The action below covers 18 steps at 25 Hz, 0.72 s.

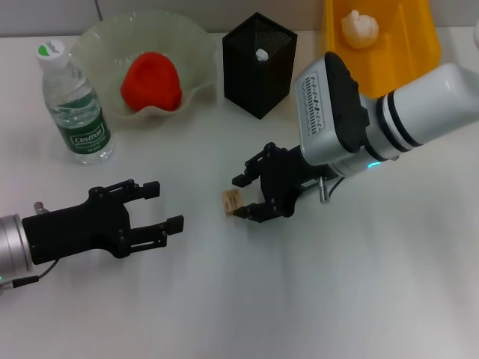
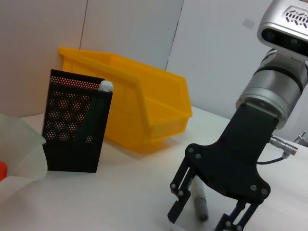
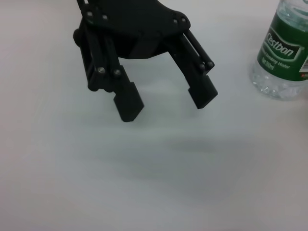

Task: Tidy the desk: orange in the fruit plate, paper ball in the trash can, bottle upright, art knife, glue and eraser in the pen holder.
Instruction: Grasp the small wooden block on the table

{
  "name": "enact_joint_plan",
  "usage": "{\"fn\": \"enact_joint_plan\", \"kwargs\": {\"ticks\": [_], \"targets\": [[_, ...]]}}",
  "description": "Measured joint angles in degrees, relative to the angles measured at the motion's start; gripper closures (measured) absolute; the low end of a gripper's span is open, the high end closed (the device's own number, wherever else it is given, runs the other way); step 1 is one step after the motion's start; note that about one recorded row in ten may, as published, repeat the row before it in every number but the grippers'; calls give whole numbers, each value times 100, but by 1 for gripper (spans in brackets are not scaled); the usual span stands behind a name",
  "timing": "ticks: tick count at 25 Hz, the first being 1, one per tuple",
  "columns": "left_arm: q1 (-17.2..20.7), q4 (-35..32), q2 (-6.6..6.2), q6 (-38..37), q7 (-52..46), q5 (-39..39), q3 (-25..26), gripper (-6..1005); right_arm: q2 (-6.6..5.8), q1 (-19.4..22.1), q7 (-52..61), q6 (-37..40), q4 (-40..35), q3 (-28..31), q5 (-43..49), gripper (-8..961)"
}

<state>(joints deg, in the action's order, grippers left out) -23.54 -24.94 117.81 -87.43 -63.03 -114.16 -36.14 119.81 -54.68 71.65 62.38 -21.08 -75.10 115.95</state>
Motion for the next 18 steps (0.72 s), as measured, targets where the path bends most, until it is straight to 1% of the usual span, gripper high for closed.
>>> {"fn": "enact_joint_plan", "kwargs": {"ticks": [7,12,18], "targets": [[-4,18,21,8,0,7,8,200,1,7,-150,-131,116,-8,-194,455],[-4,18,29,7,-1,30,11,200,6,-29,-194,-122,207,-18,-213,456],[7,16,32,-6,-3,70,11,200,8,-31,-207,-123,215,-21,-214,489]]}}
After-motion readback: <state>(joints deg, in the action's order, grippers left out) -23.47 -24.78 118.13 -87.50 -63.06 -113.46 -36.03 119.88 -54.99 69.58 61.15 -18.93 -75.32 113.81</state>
